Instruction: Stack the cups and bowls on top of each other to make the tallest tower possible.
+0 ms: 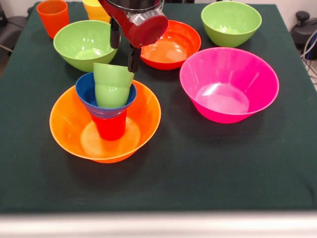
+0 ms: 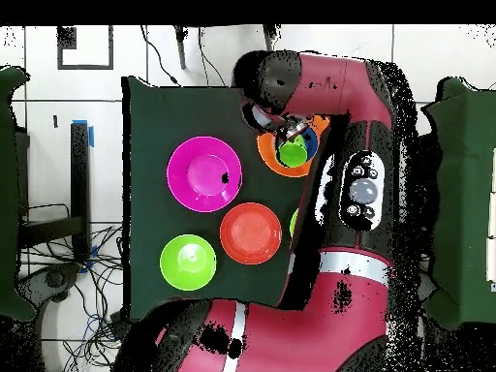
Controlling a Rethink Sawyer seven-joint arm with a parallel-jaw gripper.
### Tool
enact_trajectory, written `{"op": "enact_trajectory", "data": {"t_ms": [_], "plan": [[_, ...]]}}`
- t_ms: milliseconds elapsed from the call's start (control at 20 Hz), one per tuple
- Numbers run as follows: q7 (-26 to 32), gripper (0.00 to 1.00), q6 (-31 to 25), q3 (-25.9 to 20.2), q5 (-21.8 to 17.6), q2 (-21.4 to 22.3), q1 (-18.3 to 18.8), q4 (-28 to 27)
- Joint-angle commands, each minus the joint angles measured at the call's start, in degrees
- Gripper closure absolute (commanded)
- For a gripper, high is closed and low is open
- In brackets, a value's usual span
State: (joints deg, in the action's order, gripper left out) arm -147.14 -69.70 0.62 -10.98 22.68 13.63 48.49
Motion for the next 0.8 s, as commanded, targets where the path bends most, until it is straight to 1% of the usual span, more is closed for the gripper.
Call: {"op": "enact_trajectory", "data": {"t_ms": [50, 200, 550, 800], "plan": [[0.95, 0.0, 6.34, -2.95, -0.25, -3.76, 0.67, 6.8], [1.06, 0.0, 8.31, -2.99, -0.41, -4.02, 0.84, 7.91], [0.81, 0.0, 9.01, -2.61, -0.18, -4.69, 0.7, 8.15], [0.87, 0.0, 8.53, -2.27, -0.02, -4.91, 0.61, 8.14]]}}
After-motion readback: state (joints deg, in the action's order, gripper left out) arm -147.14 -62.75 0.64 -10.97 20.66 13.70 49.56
